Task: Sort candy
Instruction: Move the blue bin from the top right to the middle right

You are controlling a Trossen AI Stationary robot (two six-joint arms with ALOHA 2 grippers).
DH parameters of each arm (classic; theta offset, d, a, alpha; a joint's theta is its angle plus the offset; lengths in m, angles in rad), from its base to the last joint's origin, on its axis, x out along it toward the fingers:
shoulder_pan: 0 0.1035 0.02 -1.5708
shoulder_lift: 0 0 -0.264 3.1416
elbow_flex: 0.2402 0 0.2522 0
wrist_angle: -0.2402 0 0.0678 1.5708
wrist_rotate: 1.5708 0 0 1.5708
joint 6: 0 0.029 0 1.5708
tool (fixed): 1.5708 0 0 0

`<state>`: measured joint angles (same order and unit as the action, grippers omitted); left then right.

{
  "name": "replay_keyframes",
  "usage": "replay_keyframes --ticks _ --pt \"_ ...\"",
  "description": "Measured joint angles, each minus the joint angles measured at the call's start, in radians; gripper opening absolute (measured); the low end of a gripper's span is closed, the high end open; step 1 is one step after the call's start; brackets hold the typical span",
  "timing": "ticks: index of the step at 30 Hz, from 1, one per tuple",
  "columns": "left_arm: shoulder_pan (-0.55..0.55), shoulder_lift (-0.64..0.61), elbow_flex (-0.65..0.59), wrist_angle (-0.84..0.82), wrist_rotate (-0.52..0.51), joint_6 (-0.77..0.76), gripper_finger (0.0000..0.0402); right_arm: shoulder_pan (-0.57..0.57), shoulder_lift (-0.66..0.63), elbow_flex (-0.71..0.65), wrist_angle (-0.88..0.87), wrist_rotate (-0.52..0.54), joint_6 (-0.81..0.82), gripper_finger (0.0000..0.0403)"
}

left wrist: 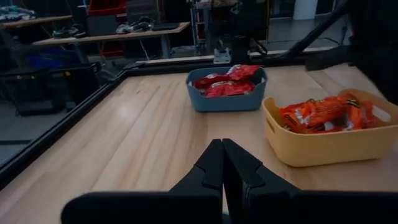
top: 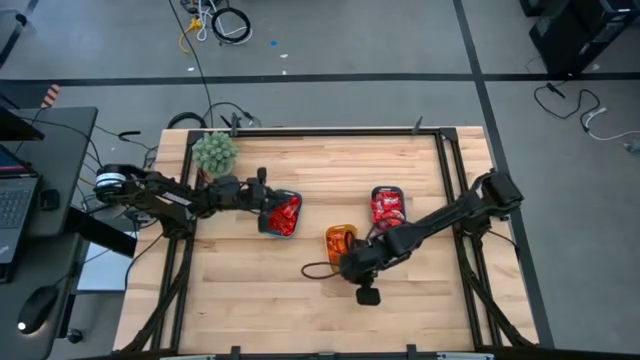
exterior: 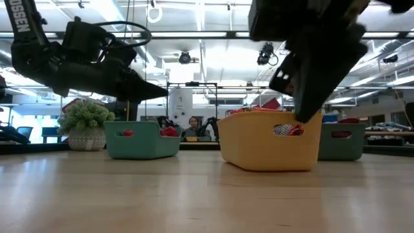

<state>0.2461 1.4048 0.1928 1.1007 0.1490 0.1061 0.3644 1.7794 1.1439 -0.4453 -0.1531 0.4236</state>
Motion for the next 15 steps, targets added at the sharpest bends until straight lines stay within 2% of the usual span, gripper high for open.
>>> replay_keyframes --ticks 6,9,12,15 --pt "-0.052 0.000 0.008 0.000 0.006 0.052 0.0002 -0.047 0.018 0.007 0.005 0.112 0.002 0.0001" --pt "-0.083 -0.006 0.021 -0.022 0.044 0.071 0.0002 -0.076 0.019 0.014 0.012 0.149 -0.004 0.0001" --pt "-0.110 -0.025 0.049 -0.121 0.076 0.075 0.0002 -0.103 0.019 0.014 0.011 0.189 -0.009 0.0001" --pt "-0.145 -0.065 0.099 -0.296 0.100 0.084 0.0002 -0.126 0.019 0.014 0.014 0.220 -0.038 0.0000"
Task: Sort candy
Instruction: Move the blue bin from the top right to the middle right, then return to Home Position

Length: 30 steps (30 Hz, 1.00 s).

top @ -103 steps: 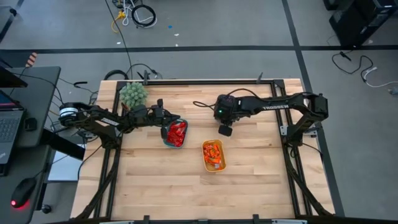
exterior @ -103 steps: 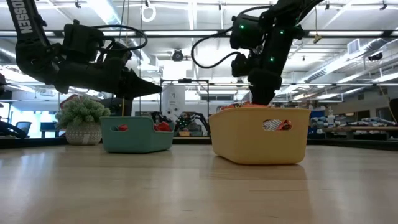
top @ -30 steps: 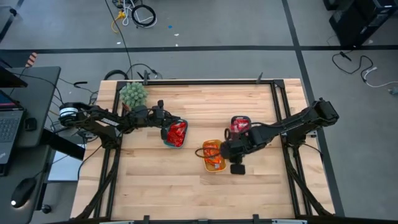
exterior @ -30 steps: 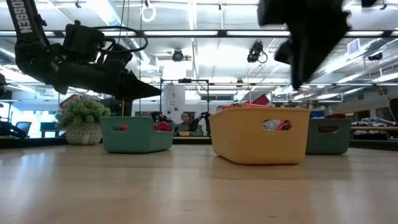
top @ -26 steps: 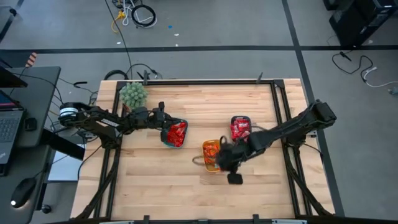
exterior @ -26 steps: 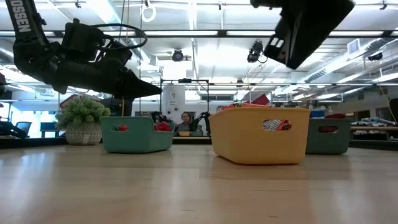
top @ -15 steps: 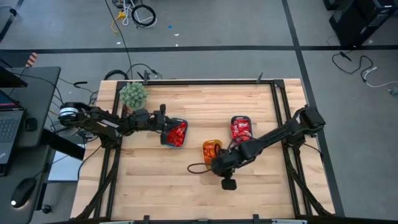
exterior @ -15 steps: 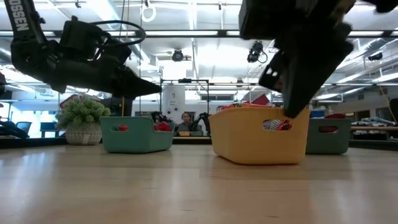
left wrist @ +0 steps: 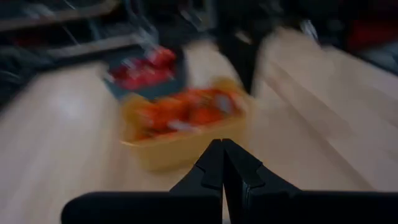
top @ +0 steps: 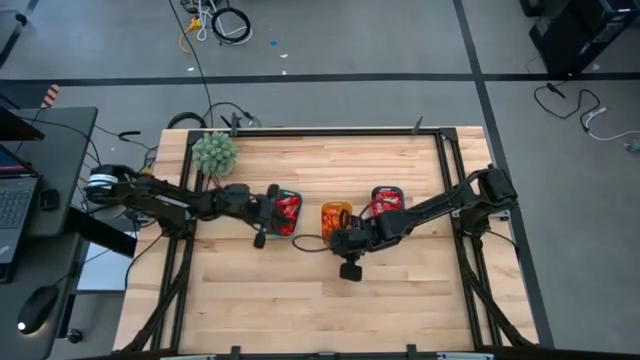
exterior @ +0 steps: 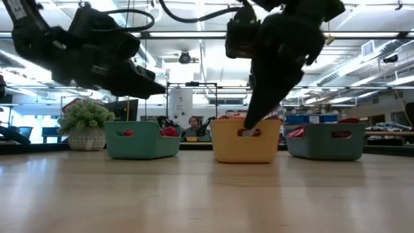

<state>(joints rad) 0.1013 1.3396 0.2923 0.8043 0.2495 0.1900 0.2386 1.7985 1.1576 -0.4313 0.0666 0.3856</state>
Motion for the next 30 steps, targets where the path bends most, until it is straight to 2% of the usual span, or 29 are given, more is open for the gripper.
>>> replay_keyframes --ticks 6,9,11,14,22,27,30 --pt "-0.103 -0.086 0.155 -0.538 -0.004 0.053 0.0002 -0.043 0.000 0.000 0.012 0.048 -0.070 0.0000" --pt "-0.157 -0.085 0.241 -0.801 -0.051 0.062 0.0002 -0.063 0.000 0.000 0.012 0.049 -0.106 0.0000" --pt "-0.189 -0.067 0.285 -0.905 -0.098 0.062 0.0002 -0.075 0.000 0.000 0.012 0.049 -0.130 0.0000" --pt "-0.218 -0.050 0.293 -0.943 -0.184 0.062 0.0002 -0.090 0.000 0.000 0.011 0.052 -0.155 0.0000" --pt "-0.226 0.020 0.293 -0.868 -0.372 0.038 0.0002 -0.110 0.000 0.000 -0.006 0.074 -0.180 0.0000" --pt "-0.226 0.047 0.297 -0.762 -0.388 0.035 0.0002 -0.112 0.000 0.000 -0.017 0.104 -0.184 0.0000" --pt "-0.226 0.047 0.323 -0.777 -0.388 0.036 0.0002 -0.117 0.000 0.000 -0.015 0.125 -0.193 0.0000"
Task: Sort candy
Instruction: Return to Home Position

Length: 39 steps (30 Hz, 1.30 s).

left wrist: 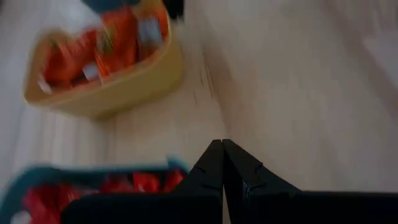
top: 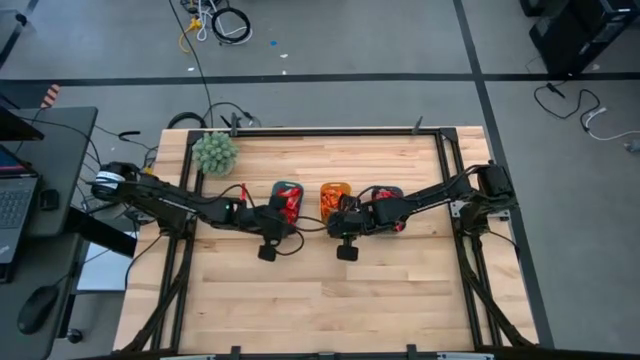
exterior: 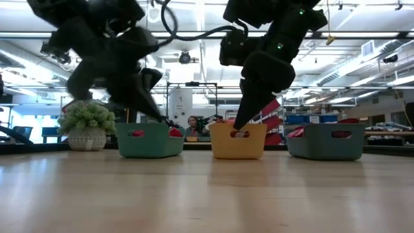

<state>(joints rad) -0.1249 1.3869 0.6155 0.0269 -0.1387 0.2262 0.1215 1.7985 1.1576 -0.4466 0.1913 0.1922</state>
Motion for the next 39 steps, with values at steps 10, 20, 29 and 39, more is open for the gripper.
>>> replay_keyframes --ticks 10,20,29,39 --pt "0.027 -0.019 0.046 0.081 0.079 0.013 0.0002 -0.018 -0.030 0.000 0.046 0.004 -0.125 0.0000" --pt "0.084 -0.086 -0.072 0.414 0.288 -0.027 0.0002 -0.001 -0.184 -0.213 0.347 -0.044 -0.255 0.0000" --pt "0.141 -0.124 -0.198 0.770 0.450 -0.100 0.0002 -0.095 -0.441 -0.585 0.769 -0.111 -0.308 0.0000" --pt "0.265 -0.158 -0.324 0.906 0.502 -0.177 0.0002 -0.198 -0.847 -0.885 0.764 -0.100 -0.218 0.0000"
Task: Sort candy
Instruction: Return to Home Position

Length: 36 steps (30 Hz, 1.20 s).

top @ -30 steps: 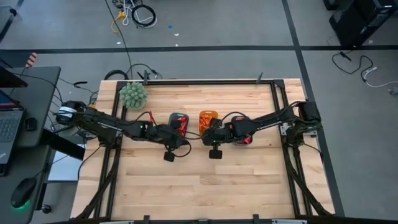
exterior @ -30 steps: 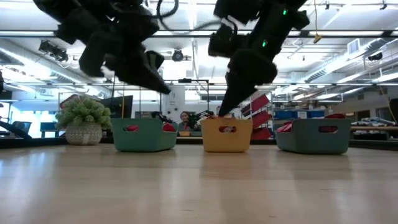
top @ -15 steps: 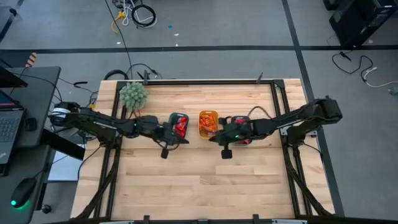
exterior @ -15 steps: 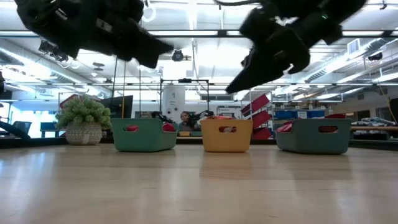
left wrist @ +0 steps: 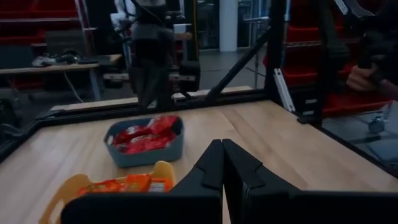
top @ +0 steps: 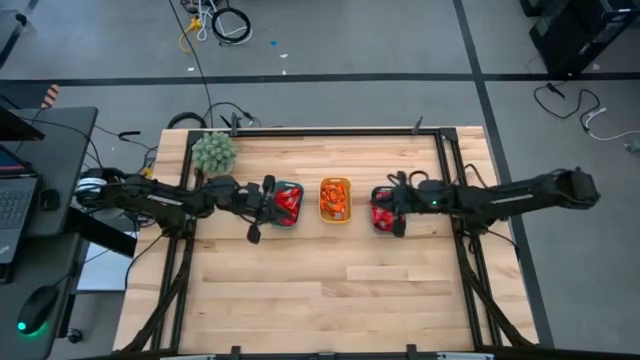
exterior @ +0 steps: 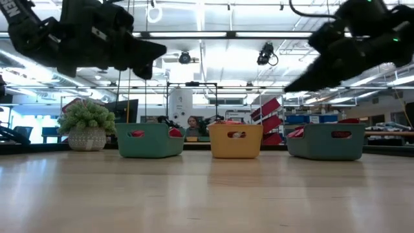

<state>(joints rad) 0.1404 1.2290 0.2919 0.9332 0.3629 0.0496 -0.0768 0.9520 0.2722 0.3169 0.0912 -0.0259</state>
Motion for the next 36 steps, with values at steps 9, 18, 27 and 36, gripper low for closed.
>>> replay_keyframes --ticks 9,18,27,36 --pt "0.074 -0.088 -0.078 0.022 0.020 -0.007 0.0002 -0.015 -0.280 -0.077 -0.192 0.017 0.024 0.0000" --pt "0.169 -0.301 -0.198 0.000 0.021 -0.033 0.0002 -0.031 -0.480 -0.138 -0.176 -0.062 -0.007 0.0000" --pt "0.254 -0.548 -0.283 -0.159 0.044 -0.076 0.0002 -0.032 -0.680 -0.197 -0.212 -0.016 -0.036 0.0000" --pt "0.316 -0.834 -0.284 -0.448 0.057 -0.057 0.0002 -0.035 -0.909 -0.266 -0.280 0.027 0.005 0.0000"
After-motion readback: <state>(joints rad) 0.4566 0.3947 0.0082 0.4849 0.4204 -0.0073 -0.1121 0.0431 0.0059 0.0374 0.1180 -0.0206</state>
